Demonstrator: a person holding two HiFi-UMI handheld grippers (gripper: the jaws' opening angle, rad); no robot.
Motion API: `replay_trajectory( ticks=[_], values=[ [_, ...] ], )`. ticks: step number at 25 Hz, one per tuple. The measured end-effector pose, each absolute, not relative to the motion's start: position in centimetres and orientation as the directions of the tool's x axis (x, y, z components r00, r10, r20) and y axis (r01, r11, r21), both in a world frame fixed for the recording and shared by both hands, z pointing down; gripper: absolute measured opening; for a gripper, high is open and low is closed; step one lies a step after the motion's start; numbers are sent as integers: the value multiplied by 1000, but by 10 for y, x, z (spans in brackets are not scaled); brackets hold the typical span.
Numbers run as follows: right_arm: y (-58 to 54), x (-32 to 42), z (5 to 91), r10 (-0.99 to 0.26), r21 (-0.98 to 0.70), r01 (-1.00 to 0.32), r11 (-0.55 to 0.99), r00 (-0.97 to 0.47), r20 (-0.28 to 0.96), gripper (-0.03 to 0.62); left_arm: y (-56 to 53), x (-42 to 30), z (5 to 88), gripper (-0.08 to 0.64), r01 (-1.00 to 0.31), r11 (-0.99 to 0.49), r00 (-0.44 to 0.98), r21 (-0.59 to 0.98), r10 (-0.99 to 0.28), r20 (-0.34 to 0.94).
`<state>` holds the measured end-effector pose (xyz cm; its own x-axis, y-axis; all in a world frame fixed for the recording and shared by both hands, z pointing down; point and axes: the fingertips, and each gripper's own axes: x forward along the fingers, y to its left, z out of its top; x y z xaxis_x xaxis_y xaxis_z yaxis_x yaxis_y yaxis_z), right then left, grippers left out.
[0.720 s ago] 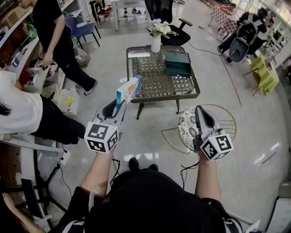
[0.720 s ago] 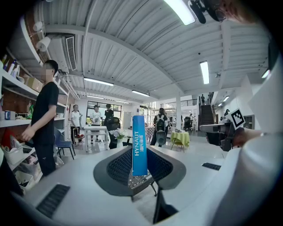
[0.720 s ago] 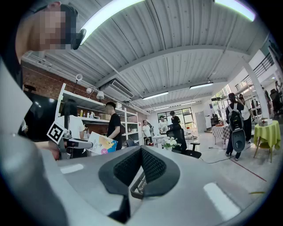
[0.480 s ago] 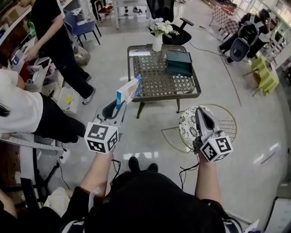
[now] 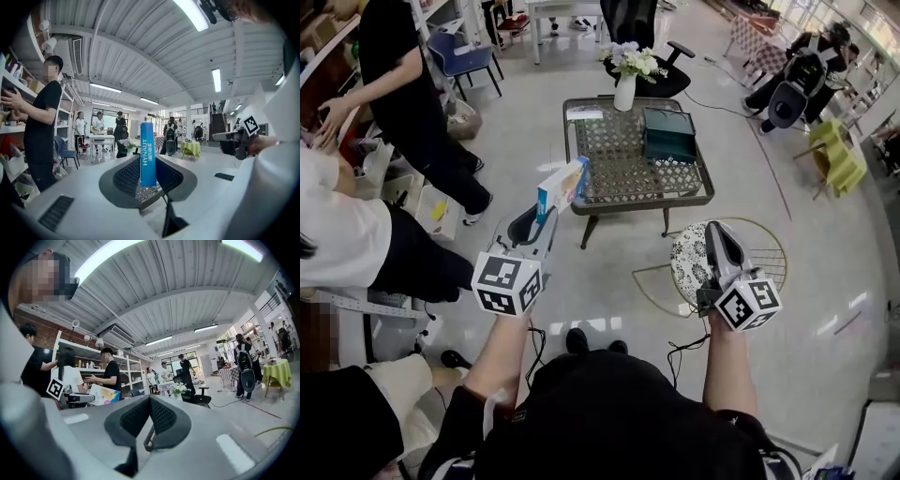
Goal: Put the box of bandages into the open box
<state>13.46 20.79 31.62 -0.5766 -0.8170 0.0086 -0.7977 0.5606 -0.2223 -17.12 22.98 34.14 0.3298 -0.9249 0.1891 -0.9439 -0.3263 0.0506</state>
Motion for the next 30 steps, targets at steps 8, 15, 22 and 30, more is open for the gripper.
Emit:
replay_trajectory(
  ticks=[8,15,22,30],
  values=[
    [220,124,310,-842,-232,-820,523,-539,8,11,223,-194,356,89,-936,-341,351,88,-921,171],
    [221,122,325,-852,-261,-830,492,-521,48,11,226,-200,366,89,-932,-342,358,116,-918,172],
    [195,99,346,-810,-295,-794,531,-578,99,11,218,-219,384,89,-947,-286,312,145,-927,210],
    [136,108,372,-774,-336,-757,560,-623,115,11,166,-204,404,89,-957,-251,282,148,-923,261]
  ],
)
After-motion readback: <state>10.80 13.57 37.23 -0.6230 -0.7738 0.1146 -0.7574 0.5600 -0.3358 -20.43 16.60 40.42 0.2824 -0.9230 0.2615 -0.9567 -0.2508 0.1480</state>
